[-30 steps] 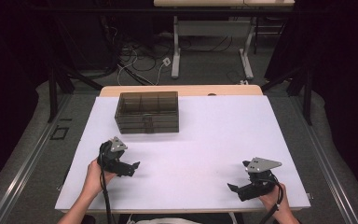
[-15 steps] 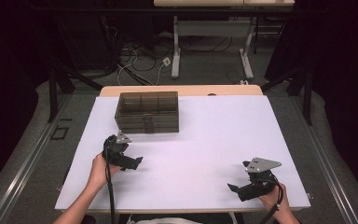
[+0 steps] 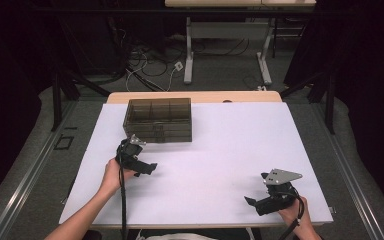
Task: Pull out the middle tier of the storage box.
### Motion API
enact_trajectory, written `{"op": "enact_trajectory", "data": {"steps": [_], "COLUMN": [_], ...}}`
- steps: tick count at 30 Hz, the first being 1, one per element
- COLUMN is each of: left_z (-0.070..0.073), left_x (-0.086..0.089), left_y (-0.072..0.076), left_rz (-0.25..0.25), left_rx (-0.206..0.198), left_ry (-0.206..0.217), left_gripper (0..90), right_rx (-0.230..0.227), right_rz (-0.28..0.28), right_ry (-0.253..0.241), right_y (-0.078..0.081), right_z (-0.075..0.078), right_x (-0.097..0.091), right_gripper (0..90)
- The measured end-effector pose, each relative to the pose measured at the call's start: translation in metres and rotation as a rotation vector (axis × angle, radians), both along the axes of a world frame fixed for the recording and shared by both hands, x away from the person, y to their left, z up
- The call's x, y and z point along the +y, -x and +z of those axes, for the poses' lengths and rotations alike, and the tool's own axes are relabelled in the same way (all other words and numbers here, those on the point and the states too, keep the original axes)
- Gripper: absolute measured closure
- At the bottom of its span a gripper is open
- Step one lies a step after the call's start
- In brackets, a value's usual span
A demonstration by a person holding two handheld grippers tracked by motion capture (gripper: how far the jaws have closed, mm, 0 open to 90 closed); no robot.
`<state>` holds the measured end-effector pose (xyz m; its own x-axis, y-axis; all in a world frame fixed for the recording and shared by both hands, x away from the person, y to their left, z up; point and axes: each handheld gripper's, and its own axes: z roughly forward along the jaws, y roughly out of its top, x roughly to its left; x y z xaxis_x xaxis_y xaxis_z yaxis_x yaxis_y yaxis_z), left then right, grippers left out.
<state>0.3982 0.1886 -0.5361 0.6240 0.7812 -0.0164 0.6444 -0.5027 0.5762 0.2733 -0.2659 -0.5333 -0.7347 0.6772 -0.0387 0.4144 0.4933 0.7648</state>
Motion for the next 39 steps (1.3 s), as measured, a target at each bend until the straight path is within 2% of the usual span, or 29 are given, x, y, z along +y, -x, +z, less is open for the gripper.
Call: {"op": "enact_trajectory", "data": {"steps": [13, 20, 29, 34, 35, 36, 39], "left_z": [0.009, 0.013, 0.018, 0.019, 0.019, 0.020, 0.021], "left_x": [-0.004, -0.005, -0.012, -0.016, -0.017, -0.018, -0.019], "left_y": [-0.018, -0.030, -0.040, -0.046, -0.047, -0.049, -0.051], "left_rz": [0.023, 0.063, 0.098, 0.126, 0.133, 0.152, 0.159], "left_rx": [0.065, 0.130, 0.155, 0.183, 0.189, 0.202, 0.203], "left_ry": [-0.002, 0.021, 0.044, 0.057, 0.062, 0.079, 0.075], "left_gripper": [1.8, 2.4, 4.7, 4.5, 4.3, 3.9, 3.7], "right_rx": [0.004, 0.004, 0.000, 0.009, -0.001, 0.000, 0.000], "right_rz": [-0.007, -0.013, -0.019, -0.007, -0.011, -0.011, -0.010], "right_ry": [-0.006, 0.001, 0.004, 0.005, -0.001, 0.000, -0.001], "right_y": [0.001, 0.000, -0.001, -0.001, -0.001, -0.001, -0.001], "right_z": [0.000, -0.001, -0.001, -0.001, -0.001, -0.001, -0.002], "right_x": [-0.001, -0.001, -0.001, -0.002, -0.002, -0.001, -0.002], "right_gripper": [0.6, 0.7, 0.7, 0.6, 0.7, 0.7, 0.7]}}
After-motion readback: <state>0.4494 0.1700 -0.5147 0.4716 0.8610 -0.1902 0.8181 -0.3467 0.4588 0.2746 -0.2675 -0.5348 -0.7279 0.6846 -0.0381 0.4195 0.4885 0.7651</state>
